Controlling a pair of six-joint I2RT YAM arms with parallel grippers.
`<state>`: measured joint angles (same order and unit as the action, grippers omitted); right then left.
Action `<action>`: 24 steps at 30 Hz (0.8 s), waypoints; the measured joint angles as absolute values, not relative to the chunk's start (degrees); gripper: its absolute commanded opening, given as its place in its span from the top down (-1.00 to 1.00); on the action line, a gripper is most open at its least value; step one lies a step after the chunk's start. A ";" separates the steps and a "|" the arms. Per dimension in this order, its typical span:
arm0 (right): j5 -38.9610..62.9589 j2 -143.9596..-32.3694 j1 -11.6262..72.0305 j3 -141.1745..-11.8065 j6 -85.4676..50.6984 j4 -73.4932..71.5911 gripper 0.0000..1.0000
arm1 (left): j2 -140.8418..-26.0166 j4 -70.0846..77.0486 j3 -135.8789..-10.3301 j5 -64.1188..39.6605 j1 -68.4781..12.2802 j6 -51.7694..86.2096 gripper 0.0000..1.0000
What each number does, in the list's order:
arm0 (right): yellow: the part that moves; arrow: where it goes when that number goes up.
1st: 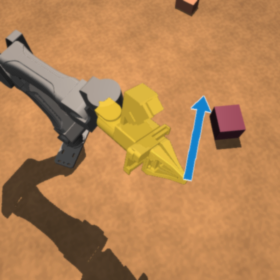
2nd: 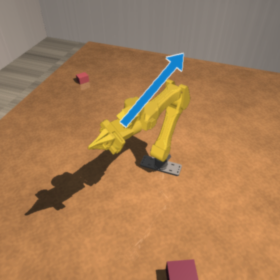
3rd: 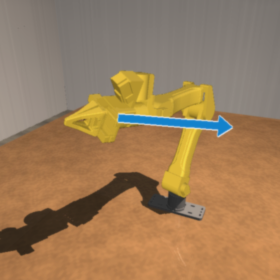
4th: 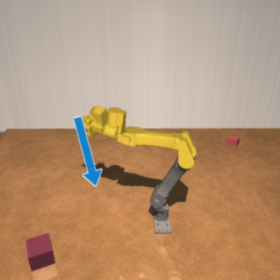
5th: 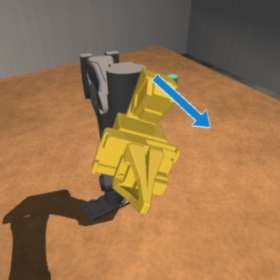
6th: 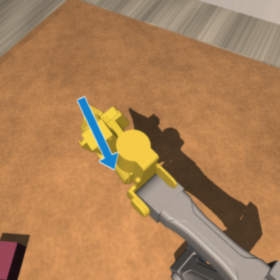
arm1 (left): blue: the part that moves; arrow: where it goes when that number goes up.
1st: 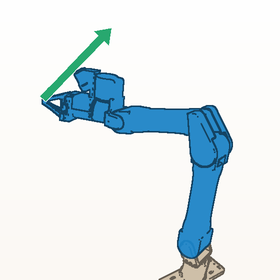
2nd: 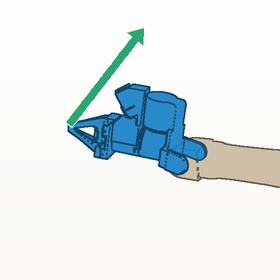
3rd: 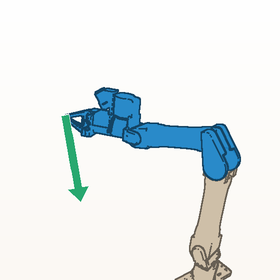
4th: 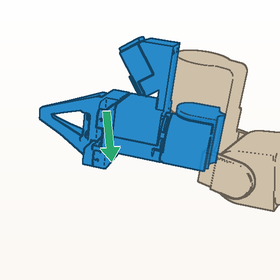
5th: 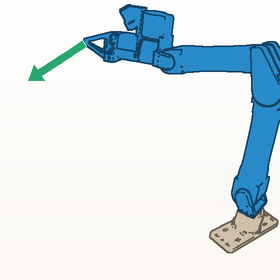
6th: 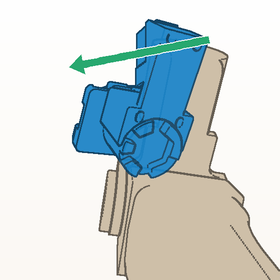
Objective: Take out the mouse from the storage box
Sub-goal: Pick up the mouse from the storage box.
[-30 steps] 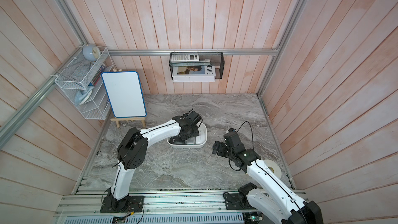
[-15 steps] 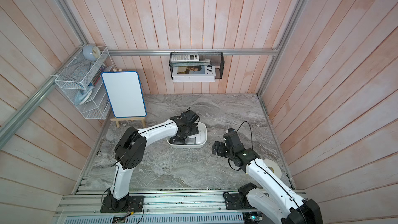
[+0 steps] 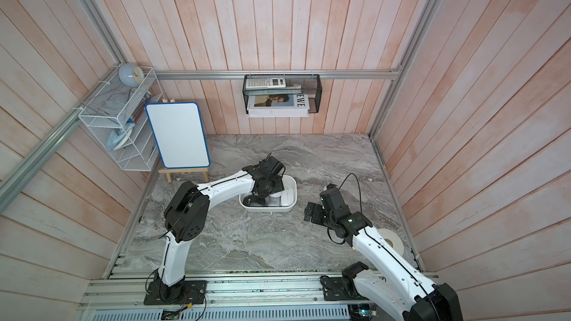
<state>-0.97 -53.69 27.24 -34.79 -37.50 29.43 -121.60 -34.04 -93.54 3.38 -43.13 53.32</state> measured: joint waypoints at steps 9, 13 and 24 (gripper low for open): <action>-0.95 -53.91 27.24 -34.41 -37.74 28.67 -0.95 | -121.14 -26.81 -91.22 -0.51 -44.07 55.42 -0.26; -0.86 -53.91 27.24 -34.39 -37.82 28.67 -0.95 | -121.14 -24.62 -90.48 -1.56 -44.27 56.18 -0.14; -0.75 -53.87 27.24 -34.30 -37.91 28.69 -0.95 | -120.66 -27.81 -91.46 -0.95 -44.36 51.33 -0.70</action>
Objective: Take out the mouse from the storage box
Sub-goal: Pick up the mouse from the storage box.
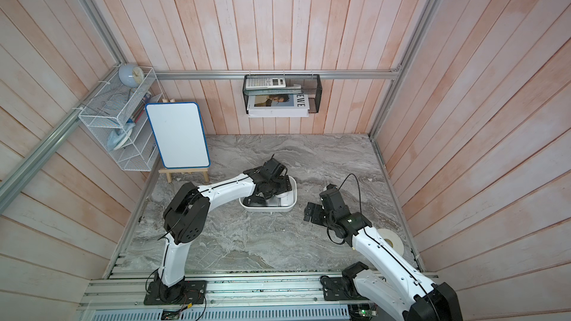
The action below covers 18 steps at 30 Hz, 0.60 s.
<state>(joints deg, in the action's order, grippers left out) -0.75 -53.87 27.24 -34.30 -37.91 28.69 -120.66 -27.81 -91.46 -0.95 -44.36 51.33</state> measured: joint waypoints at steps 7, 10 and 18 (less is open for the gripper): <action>-0.56 -53.87 27.24 -34.30 -37.93 28.67 -0.95 | -121.75 -36.73 -96.64 0.27 -44.38 45.30 -0.66; -0.47 -53.87 27.24 -34.30 -38.00 28.64 -0.95 | -123.72 -38.72 -99.35 0.21 -44.47 43.42 -0.66; -0.27 -53.87 27.24 -34.30 -38.35 28.67 -0.95 | -129.12 -42.65 -106.65 0.62 -44.93 40.82 -0.38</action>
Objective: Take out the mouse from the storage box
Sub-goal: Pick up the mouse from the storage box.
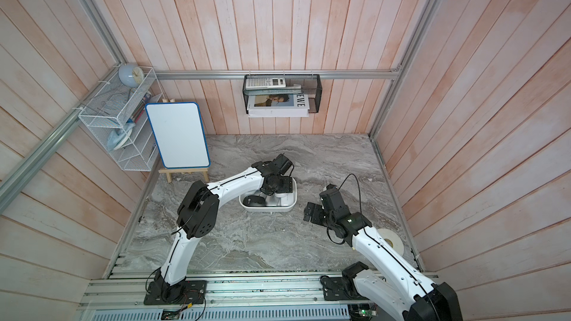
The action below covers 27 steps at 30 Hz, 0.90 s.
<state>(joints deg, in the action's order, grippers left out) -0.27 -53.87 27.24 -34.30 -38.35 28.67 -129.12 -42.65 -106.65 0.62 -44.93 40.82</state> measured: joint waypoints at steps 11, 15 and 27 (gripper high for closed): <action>-0.25 -53.89 27.24 -34.30 -38.57 28.67 -0.95 | -128.09 -45.28 -106.32 6.11 -46.52 40.10 -0.17; -0.14 -53.91 27.24 -34.30 -38.57 28.67 -0.95 | -124.46 -46.39 -104.12 8.03 -47.42 40.10 -0.16; -0.14 -54.22 27.29 -34.33 -38.83 28.73 -0.95 | -102.72 -48.23 -92.16 13.78 -47.51 40.25 -0.15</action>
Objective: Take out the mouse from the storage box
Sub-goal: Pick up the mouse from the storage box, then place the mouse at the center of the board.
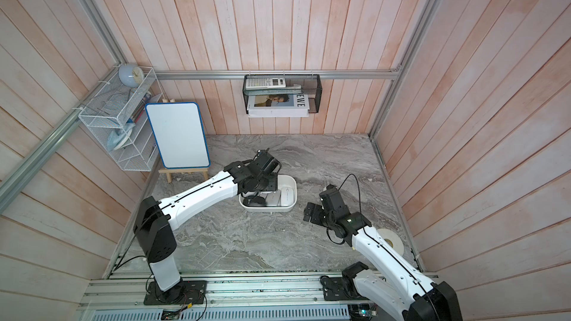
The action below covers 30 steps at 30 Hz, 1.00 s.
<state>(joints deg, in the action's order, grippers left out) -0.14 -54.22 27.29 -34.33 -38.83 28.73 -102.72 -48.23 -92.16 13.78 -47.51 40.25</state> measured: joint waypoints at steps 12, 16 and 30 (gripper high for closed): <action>-1.08 -56.12 30.70 -36.45 -39.64 29.82 -0.95 | -86.28 -52.36 -74.76 16.14 -35.20 41.56 -0.15; -2.55 -57.76 33.06 -38.26 -40.38 30.09 -0.95 | -82.74 -51.94 -69.89 15.44 -29.52 41.28 -0.15; -6.85 -64.42 39.44 -43.75 -42.46 30.74 -0.95 | -85.52 -44.36 -60.42 9.02 -17.21 37.50 -0.14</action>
